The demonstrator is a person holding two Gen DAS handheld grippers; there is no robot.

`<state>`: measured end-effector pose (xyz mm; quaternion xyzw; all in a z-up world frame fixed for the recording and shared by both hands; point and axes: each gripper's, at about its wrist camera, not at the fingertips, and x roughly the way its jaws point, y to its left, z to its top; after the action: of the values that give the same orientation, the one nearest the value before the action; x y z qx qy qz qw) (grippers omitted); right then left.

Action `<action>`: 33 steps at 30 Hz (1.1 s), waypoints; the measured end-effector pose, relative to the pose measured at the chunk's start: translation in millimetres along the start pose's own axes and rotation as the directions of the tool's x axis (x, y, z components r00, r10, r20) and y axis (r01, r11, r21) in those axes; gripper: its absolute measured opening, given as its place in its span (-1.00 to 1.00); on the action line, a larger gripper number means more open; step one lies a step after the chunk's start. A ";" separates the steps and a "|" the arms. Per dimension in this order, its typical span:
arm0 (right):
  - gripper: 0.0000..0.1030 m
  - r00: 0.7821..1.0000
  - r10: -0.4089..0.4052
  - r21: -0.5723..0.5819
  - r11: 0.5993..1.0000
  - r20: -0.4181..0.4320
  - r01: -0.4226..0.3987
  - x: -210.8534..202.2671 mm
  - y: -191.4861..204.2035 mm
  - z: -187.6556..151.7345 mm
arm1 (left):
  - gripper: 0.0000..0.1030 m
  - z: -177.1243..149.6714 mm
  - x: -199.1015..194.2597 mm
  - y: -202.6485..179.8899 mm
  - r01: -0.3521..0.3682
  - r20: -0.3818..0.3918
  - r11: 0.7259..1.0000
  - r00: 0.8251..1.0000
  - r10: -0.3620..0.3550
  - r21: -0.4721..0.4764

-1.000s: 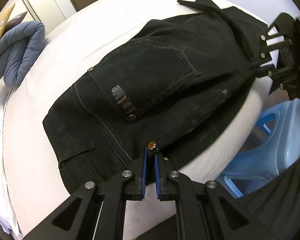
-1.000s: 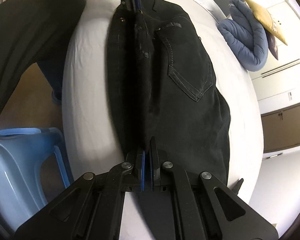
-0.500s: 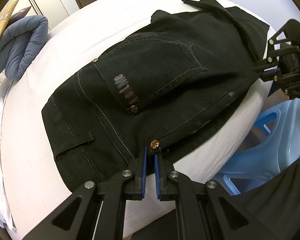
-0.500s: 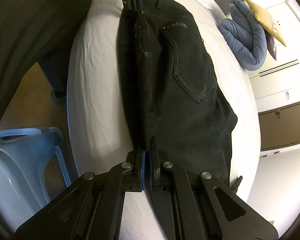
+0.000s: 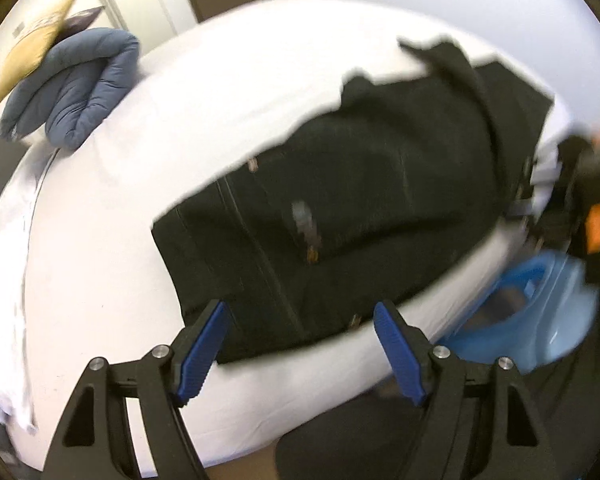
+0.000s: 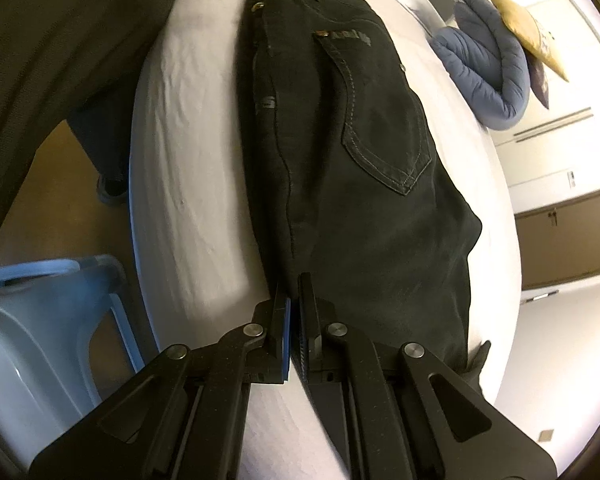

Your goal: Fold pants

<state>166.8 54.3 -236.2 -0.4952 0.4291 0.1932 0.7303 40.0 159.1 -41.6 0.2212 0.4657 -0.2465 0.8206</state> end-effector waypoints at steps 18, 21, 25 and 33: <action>-0.73 0.970 0.173 0.560 0.793 0.173 -0.241 -26.6 -77.0 -47.7 | 0.37 56.9 111.9 -58.0 0.051 -0.073 0.986 0.995 -0.063 -0.156; -0.72 0.949 0.205 0.680 0.661 0.242 -0.316 -36.3 -109.6 -73.8 | 0.34 68.4 96.8 -59.6 0.050 -0.029 0.982 0.998 -0.056 -0.183; -0.51 0.936 0.161 0.826 0.440 0.314 -0.353 -32.4 -182.0 -123.4 | 0.34 92.8 94.1 -66.0 0.082 0.027 0.969 0.997 -0.078 -0.234; 0.50 0.993 0.005 0.976 0.182 0.119 -0.118 18.2 -341.9 -204.9 | 0.49 88.1 141.1 -79.3 0.072 -0.051 0.961 0.995 -0.088 -0.268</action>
<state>329.6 -279.1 -89.4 0.1117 0.4404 -0.0744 0.8877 112.1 17.0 -134.2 0.0979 0.5283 -0.2078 0.8174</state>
